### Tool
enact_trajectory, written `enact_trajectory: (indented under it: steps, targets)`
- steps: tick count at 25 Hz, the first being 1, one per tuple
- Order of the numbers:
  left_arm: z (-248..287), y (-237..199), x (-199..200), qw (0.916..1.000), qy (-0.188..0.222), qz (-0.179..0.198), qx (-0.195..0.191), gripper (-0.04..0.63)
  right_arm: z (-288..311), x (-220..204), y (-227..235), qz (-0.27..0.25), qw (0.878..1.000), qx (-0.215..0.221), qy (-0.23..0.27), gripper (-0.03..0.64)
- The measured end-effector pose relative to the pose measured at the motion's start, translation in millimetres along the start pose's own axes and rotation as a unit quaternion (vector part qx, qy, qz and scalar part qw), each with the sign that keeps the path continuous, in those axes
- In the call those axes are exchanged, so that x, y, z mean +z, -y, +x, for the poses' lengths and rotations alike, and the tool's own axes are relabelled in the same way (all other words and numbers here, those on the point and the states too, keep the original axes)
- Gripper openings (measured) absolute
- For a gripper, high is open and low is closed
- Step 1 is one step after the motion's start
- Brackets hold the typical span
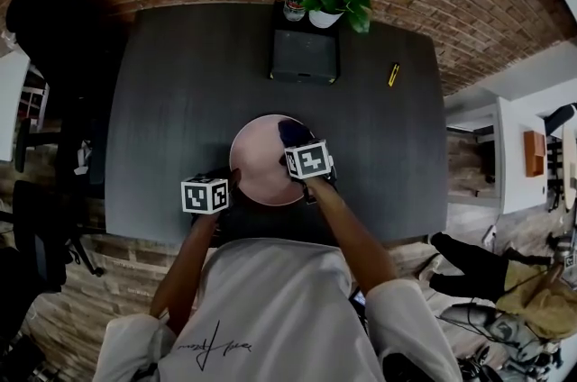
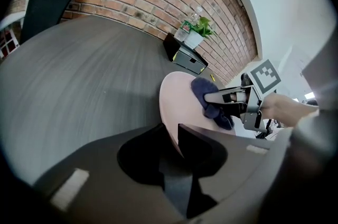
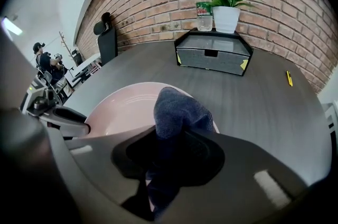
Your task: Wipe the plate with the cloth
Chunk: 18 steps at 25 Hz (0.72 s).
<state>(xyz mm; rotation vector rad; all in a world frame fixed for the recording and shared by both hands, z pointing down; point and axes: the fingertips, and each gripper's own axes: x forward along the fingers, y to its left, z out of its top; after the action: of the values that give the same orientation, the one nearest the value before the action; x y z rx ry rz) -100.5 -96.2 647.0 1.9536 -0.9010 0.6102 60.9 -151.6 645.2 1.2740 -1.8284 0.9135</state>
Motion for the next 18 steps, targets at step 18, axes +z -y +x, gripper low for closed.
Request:
enact_trajectory:
  steps: [18]
  targets:
    - [2, 2, 0, 0.9998, -0.001, 0.018, 0.004, 0.103, 14, 13, -7, -0.026, 1.0, 0.008, -0.006, 0.101]
